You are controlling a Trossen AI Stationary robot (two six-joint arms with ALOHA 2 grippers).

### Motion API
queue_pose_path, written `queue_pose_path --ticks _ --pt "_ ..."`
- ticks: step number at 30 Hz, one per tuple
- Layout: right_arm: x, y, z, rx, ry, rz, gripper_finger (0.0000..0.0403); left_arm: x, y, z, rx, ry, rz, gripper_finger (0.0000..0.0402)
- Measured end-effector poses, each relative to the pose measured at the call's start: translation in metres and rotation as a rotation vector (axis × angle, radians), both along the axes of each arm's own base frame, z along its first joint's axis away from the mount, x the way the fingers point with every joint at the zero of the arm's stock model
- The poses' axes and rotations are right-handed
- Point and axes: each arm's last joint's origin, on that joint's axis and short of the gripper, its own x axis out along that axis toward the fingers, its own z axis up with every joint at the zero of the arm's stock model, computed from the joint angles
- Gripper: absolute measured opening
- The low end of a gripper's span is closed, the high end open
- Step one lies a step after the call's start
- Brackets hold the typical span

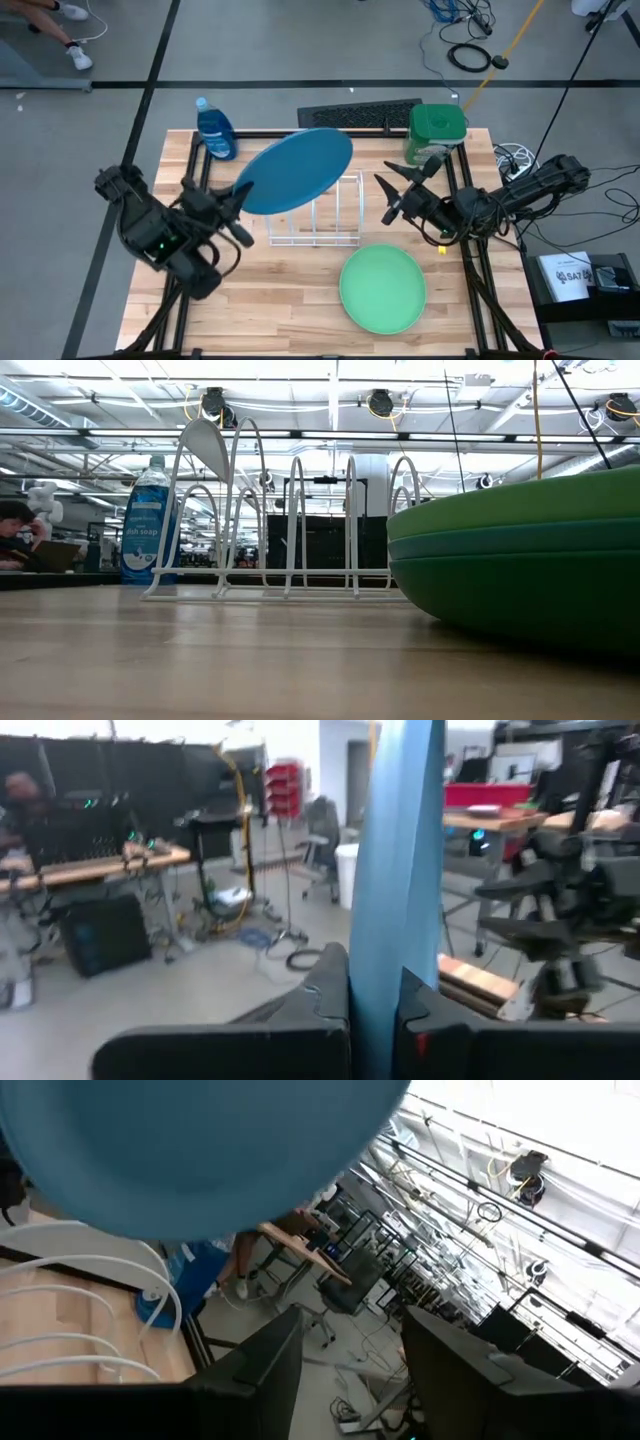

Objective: Sort dishes
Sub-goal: Put the blue plate in the dish rack

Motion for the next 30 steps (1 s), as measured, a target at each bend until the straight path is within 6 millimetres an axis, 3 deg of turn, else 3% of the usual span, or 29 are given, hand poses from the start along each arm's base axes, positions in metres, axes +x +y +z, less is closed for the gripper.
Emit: queue_pose_path --ticks 5,8,12,17,25,30 --pt "0.0 0.001 0.0 -0.013 0.003 0.018 0.0164 0.006 -0.023 -0.006 0.052 0.016 -0.041 0.0006" --pt "0.002 0.003 0.001 -0.024 -0.022 0.115 0.0164 0.017 -0.034 -0.014 0.085 0.05 -0.042 0.0006" --pt "0.004 0.007 0.002 -0.034 -0.056 0.263 0.0164 0.027 -0.042 -0.023 0.109 0.075 -0.039 0.0006" --pt "0.004 0.005 0.003 -0.039 -0.067 0.257 0.0164 0.033 -0.051 -0.032 0.128 0.094 -0.045 0.0006" --pt "0.005 -0.004 0.004 -0.043 -0.066 0.182 0.0164 0.034 -0.049 -0.033 0.178 0.15 -0.039 0.0006" --pt "0.005 -0.005 0.003 -0.044 -0.056 0.172 0.0164 0.027 -0.028 -0.019 0.199 0.185 -0.008 0.0006"
